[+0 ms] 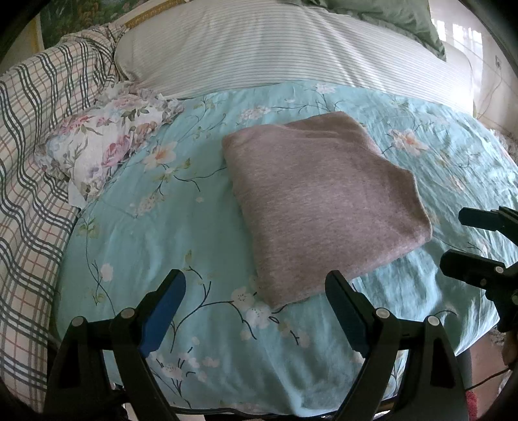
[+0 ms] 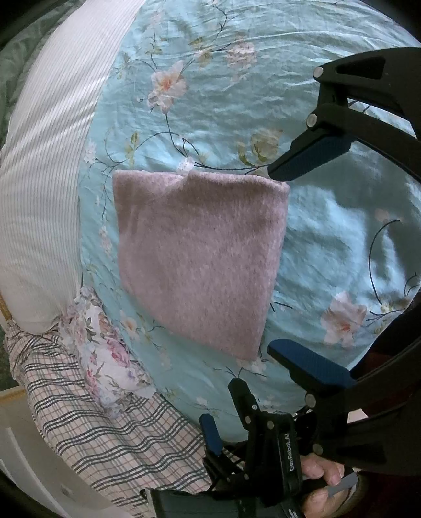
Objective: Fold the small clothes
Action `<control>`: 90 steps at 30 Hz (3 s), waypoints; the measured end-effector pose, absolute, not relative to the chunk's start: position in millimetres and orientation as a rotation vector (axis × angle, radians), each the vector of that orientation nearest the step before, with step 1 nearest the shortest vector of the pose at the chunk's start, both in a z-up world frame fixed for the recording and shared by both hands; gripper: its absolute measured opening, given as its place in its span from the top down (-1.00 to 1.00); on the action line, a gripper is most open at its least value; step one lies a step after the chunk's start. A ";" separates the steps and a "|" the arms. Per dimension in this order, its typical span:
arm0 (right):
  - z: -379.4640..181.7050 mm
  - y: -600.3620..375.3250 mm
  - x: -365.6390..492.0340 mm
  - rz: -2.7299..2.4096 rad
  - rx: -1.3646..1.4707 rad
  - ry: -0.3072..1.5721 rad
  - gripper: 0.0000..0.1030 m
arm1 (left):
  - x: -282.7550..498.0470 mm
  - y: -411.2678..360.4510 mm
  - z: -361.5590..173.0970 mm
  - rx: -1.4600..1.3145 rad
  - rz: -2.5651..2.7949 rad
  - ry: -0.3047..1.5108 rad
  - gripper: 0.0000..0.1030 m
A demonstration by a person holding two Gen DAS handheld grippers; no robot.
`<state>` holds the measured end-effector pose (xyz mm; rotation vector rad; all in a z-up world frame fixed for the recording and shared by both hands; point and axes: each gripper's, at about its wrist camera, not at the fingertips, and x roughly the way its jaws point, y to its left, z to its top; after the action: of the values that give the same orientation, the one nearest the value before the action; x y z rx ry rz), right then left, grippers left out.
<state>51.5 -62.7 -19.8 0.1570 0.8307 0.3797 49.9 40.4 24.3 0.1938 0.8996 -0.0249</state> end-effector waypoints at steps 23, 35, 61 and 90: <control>-22.2 -62.5 52.3 0.381 0.157 0.836 -0.91 | 50.7 45.5 19.9 0.194 -0.023 0.913 -0.72; -21.2 -58.8 49.8 0.380 0.159 0.834 -0.91 | 49.4 45.2 20.3 0.197 -0.018 0.915 -0.72; -19.8 -55.3 48.1 0.388 0.160 0.832 -0.91 | 48.0 44.7 21.9 0.187 -0.017 0.915 -0.72; -20.3 -52.2 49.5 0.387 0.161 0.837 -0.91 | 54.2 40.7 23.2 0.190 -0.018 0.917 -0.72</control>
<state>49.5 -52.2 -20.3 0.1612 0.8373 0.3866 54.2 40.7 23.2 0.1903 0.9166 -0.0182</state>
